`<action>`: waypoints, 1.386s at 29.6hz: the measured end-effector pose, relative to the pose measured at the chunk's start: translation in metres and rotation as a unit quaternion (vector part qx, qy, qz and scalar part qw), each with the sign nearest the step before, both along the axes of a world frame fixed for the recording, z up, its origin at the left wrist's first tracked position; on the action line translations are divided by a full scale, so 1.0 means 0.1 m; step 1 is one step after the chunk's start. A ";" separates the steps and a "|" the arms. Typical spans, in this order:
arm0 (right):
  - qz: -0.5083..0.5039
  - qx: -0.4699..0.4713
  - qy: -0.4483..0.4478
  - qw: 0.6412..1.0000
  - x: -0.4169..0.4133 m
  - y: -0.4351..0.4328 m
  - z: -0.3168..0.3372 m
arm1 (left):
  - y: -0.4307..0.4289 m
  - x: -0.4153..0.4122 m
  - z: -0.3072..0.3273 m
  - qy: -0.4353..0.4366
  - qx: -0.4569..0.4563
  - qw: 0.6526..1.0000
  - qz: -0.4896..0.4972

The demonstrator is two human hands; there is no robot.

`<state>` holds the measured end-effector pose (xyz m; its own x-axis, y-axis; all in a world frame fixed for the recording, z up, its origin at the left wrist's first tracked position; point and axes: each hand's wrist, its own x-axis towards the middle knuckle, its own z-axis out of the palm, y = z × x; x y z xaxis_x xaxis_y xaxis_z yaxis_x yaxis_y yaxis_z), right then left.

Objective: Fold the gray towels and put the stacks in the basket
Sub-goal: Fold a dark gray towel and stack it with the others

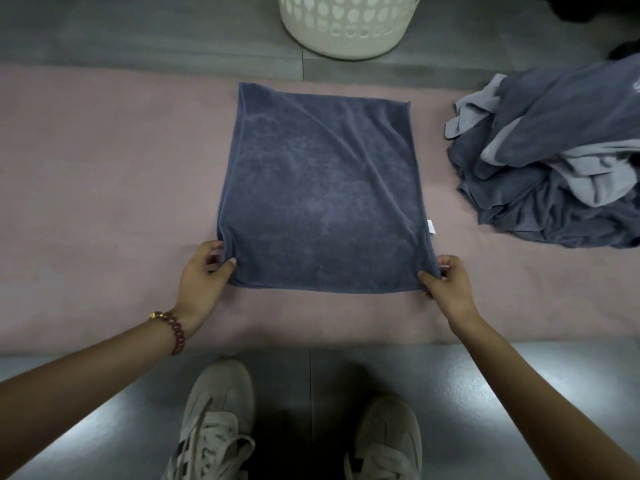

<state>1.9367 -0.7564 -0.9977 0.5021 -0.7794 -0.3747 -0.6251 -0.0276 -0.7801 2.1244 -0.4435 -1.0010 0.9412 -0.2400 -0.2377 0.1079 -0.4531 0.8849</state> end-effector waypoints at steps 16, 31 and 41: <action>-0.062 0.198 -0.052 0.977 -0.16 -0.10 0.08 | 0.21 0.09 -0.02 0.076 -0.009 0.995 0.070; -0.187 0.307 -0.274 0.892 1.18 -0.91 1.27 | -0.83 1.55 1.40 0.072 -0.257 0.957 0.110; -0.102 0.190 -0.584 0.783 2.04 -1.15 3.23 | -1.52 2.33 3.34 -0.111 -0.473 0.868 0.105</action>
